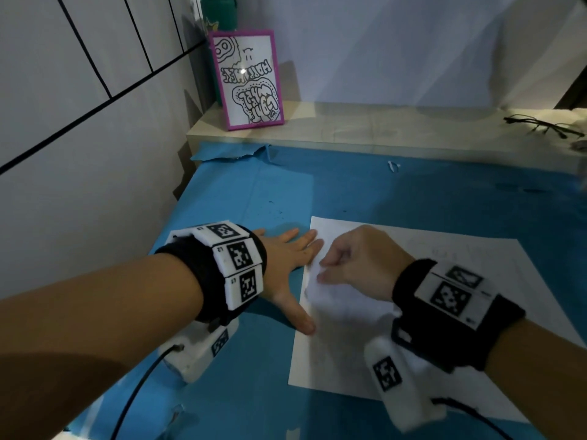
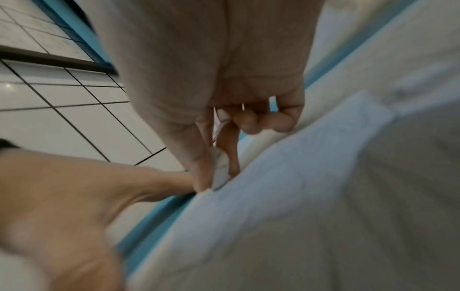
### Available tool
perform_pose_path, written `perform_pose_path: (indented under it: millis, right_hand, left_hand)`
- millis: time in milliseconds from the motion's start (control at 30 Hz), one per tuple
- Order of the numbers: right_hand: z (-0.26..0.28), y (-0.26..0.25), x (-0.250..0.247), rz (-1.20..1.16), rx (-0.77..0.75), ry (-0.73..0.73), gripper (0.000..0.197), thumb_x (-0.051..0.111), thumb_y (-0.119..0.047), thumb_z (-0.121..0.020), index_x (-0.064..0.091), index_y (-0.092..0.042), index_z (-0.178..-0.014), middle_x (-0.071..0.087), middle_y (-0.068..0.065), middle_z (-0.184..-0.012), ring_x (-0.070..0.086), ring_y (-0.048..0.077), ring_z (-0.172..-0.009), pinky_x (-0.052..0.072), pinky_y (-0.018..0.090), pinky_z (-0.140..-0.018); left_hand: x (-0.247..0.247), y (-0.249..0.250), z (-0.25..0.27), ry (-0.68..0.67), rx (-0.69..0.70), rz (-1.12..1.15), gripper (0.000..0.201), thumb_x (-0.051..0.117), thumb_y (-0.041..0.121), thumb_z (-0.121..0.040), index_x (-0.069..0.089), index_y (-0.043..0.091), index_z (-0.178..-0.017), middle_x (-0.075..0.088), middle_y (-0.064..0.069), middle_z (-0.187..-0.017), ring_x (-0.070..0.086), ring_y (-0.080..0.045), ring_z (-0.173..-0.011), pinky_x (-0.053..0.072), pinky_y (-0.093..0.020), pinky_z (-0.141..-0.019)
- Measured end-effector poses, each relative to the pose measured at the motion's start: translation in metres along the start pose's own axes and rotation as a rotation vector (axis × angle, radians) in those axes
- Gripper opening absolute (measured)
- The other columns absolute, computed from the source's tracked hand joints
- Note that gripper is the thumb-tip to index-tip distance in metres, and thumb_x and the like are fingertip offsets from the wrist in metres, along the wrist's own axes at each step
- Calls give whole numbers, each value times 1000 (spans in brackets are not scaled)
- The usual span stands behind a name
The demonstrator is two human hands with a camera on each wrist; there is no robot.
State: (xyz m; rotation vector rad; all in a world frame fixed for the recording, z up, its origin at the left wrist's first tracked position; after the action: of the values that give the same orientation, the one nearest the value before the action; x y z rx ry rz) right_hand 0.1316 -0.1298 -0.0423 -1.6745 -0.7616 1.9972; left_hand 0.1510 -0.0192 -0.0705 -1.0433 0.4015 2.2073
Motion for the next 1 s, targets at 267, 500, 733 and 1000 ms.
perform_pose_path:
  millis: [267,500,733,1000]
  right_hand:
    - [-4,-3,0,46,-18,-26,13,77,-24,-73,65,-27,-69,53,-15,-67,51,2,-66,39,17,-61]
    - [6,8,-6,61,14,-60,21,79,-26,-70,60,-30,-61,59,-16,-70,54,0,-69,38,11,-65]
    - [14,10,-2,14,13,-107,11,79,-28,-70,68,-26,-71,63,-15,-72,57,0,-69,40,10,-64]
    - [12,14,-8,23,36,-18,18,78,-30,-71,61,-29,-66,61,-15,-74,57,4,-75,39,9,-65]
  left_hand:
    - [0,0,0,8,2,14,128,58,82,-62,-22,31,-148,-28,12,-154,-19,-13,-144,-2,-55,-117]
    - [1,-1,1,1,0,27,129,58,82,-62,-24,29,-146,-30,14,-153,-21,-12,-143,-2,-55,-117]
    - [0,0,2,-18,-7,16,129,58,82,-62,-25,30,-146,-30,15,-152,-21,-11,-143,-1,-55,-117]
    - [1,0,1,-15,-8,17,129,58,82,-62,-25,29,-146,-30,14,-153,-21,-12,-143,-1,-55,-117]
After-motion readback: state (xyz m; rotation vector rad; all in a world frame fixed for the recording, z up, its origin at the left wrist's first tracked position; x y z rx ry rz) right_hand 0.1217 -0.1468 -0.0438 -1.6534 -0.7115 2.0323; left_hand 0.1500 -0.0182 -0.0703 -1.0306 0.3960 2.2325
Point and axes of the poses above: each hand's wrist, its own z-axis away from the middle knuckle, its own x-axis out of the palm, y = z × x, the point moved 7 cm from there along -z, towards the middle knuckle
